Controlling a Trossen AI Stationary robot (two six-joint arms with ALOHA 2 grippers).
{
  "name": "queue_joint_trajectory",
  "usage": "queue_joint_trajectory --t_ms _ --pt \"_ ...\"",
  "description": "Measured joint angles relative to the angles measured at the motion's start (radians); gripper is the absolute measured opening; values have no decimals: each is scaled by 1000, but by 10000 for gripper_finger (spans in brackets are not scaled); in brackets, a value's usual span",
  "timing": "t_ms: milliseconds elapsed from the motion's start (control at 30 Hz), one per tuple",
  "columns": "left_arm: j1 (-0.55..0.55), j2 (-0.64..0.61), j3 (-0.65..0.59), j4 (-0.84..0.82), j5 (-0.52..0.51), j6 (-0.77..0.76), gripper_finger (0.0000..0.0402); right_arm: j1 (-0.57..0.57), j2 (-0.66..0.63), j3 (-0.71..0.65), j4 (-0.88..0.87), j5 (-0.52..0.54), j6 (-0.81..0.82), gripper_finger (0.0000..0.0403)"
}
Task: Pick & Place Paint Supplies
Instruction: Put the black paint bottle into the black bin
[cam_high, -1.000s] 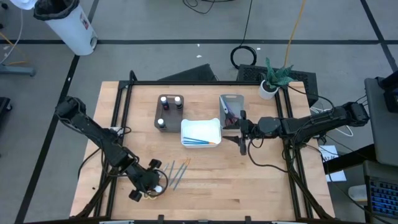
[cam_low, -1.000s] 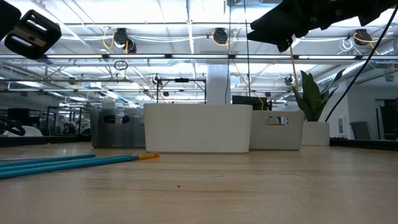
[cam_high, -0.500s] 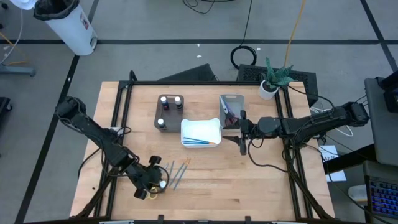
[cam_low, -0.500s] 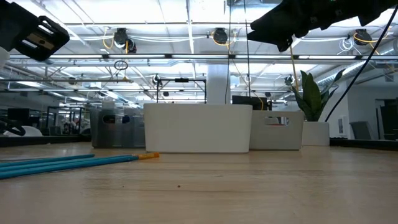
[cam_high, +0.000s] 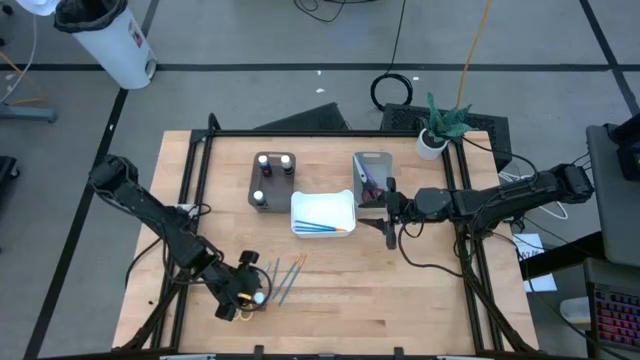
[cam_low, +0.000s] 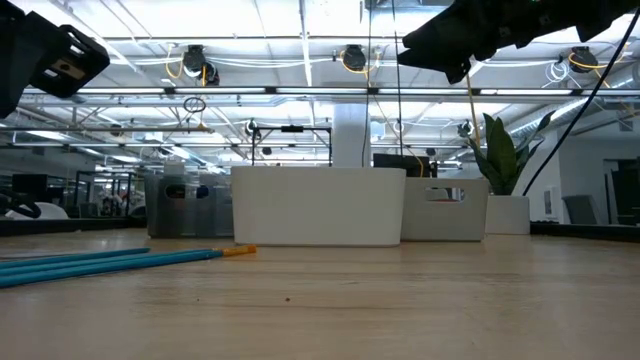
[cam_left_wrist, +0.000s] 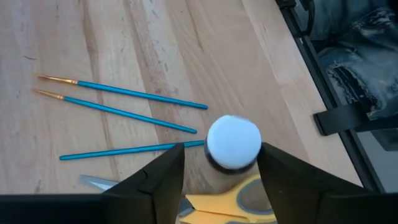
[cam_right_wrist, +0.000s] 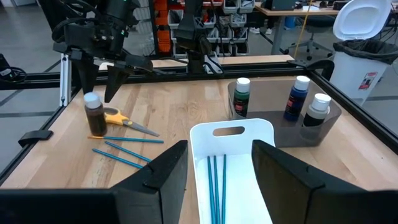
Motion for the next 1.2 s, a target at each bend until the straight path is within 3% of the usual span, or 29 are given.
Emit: queue_joint_trajectory --t_ms 267,833,1200 --pt "0 0 0 0 19 -2 207 0 0 0 0 0 1 169" --pt "0 0 0 0 35 -2 153 0 0 0 0 0 2 169" --pt "0 0 0 1 0 -47 205 0 0 0 0 0 2 169"
